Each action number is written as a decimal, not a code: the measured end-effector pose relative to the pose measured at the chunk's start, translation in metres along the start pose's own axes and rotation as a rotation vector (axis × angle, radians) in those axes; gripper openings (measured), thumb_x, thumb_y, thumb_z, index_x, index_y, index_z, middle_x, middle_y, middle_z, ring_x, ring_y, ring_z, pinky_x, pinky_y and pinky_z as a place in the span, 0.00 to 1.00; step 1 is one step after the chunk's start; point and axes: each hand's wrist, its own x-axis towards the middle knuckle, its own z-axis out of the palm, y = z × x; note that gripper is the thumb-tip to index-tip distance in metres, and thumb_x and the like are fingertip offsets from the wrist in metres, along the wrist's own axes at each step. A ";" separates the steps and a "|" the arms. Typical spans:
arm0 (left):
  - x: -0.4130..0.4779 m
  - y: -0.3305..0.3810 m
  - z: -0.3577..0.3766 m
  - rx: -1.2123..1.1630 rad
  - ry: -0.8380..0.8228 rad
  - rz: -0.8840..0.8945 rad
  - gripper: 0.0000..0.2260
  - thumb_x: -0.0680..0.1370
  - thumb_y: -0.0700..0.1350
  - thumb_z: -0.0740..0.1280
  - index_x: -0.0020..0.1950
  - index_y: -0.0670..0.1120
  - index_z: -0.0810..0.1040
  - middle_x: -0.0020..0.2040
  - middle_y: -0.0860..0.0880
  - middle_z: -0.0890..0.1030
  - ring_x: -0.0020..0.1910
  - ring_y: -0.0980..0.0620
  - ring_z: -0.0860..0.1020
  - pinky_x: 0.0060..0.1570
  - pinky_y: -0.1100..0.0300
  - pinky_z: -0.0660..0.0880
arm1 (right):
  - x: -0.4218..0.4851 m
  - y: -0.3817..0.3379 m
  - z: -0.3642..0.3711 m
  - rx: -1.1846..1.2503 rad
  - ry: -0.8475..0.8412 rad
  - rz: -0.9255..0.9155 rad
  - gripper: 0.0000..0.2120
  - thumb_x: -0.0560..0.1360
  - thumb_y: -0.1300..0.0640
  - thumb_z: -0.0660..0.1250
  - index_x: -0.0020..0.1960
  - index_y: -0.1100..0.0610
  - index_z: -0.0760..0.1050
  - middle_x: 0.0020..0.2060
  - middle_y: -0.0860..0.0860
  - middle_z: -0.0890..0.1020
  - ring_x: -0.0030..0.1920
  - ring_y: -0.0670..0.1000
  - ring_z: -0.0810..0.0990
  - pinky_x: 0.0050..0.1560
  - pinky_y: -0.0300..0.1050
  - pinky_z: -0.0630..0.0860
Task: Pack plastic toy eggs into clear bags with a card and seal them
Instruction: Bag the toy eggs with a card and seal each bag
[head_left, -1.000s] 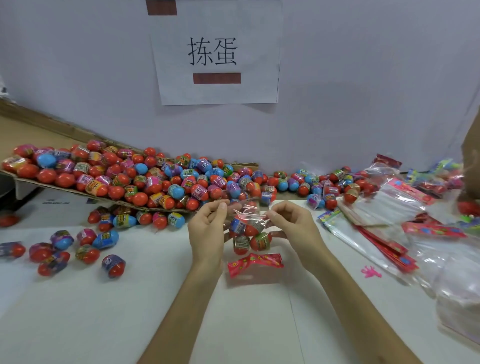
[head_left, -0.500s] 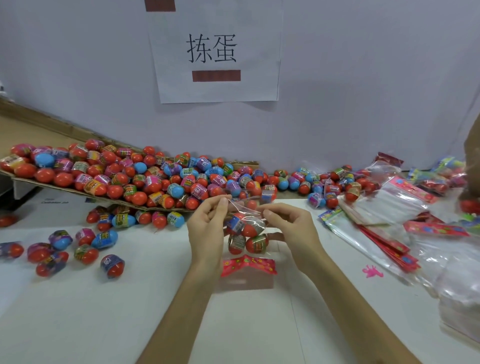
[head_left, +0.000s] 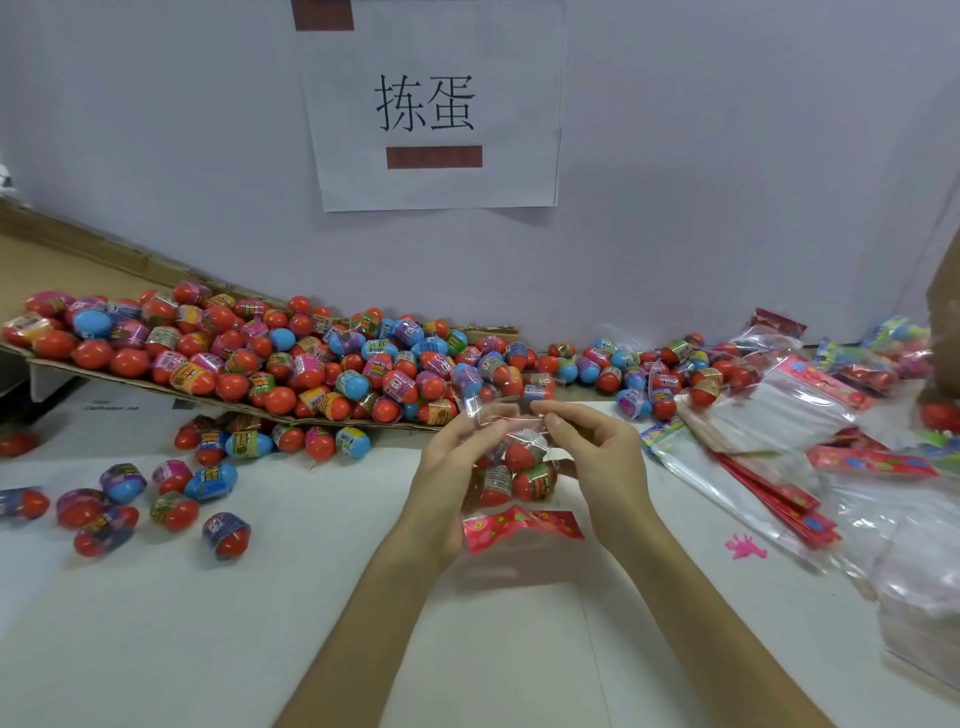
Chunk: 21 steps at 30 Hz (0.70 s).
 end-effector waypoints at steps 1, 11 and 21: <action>0.000 0.001 0.000 -0.017 0.000 0.011 0.07 0.80 0.48 0.70 0.56 0.56 0.86 0.56 0.50 0.87 0.53 0.50 0.86 0.40 0.55 0.83 | 0.000 0.000 0.001 0.013 0.003 -0.001 0.12 0.81 0.63 0.67 0.51 0.50 0.86 0.47 0.49 0.88 0.48 0.50 0.87 0.40 0.44 0.83; -0.005 0.005 0.000 -0.111 -0.186 -0.034 0.15 0.77 0.52 0.69 0.63 0.53 0.83 0.61 0.48 0.85 0.59 0.47 0.85 0.47 0.53 0.84 | 0.000 -0.001 -0.004 0.057 0.019 -0.068 0.11 0.82 0.65 0.65 0.52 0.54 0.85 0.48 0.48 0.87 0.51 0.49 0.85 0.41 0.42 0.82; -0.004 0.005 -0.003 -0.052 -0.179 0.071 0.11 0.82 0.41 0.66 0.53 0.54 0.87 0.57 0.50 0.86 0.57 0.48 0.85 0.46 0.55 0.83 | 0.001 -0.006 -0.007 0.172 -0.194 0.057 0.10 0.76 0.53 0.70 0.56 0.54 0.83 0.51 0.53 0.86 0.49 0.48 0.84 0.43 0.40 0.79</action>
